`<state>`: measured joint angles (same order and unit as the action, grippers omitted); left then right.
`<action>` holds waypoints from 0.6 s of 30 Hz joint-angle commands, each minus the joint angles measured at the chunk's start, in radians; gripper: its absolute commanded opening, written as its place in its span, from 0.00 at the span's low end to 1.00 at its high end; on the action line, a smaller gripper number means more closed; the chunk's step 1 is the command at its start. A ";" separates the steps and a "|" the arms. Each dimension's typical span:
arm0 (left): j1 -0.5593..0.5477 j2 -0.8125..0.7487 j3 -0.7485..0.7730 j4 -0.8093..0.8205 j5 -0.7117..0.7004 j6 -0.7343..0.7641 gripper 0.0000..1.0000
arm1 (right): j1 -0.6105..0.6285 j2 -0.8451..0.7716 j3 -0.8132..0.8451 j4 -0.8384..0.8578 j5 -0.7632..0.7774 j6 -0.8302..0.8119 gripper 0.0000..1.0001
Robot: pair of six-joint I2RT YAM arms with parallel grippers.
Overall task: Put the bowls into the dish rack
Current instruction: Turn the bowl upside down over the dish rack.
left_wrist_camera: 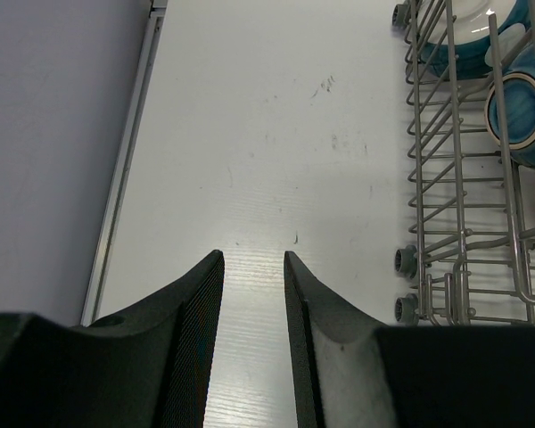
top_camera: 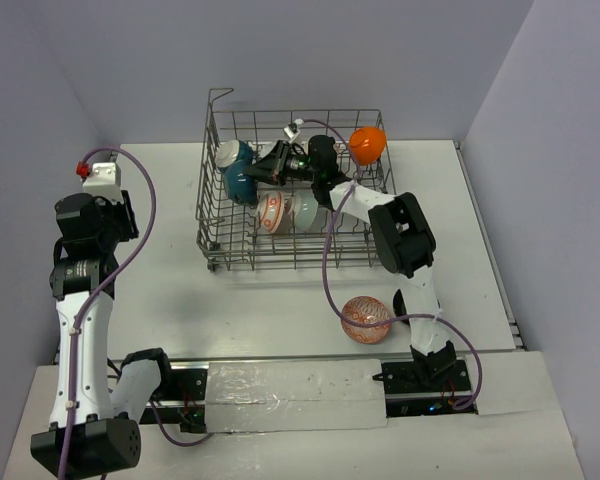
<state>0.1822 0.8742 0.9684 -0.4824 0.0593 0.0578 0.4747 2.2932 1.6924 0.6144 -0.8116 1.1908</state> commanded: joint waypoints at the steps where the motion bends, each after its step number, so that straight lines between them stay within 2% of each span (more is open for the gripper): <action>1: 0.007 -0.020 -0.013 0.038 0.025 -0.021 0.39 | -0.038 -0.031 -0.057 -0.097 0.014 -0.099 0.00; 12: 0.008 -0.024 -0.020 0.041 0.031 -0.024 0.39 | -0.068 -0.041 -0.103 -0.096 0.002 -0.126 0.02; 18: 0.013 -0.026 -0.023 0.041 0.037 -0.026 0.39 | -0.076 -0.034 -0.100 -0.096 -0.006 -0.120 0.00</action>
<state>0.1871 0.8661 0.9516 -0.4759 0.0719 0.0547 0.4484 2.2601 1.6299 0.6258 -0.8322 1.1580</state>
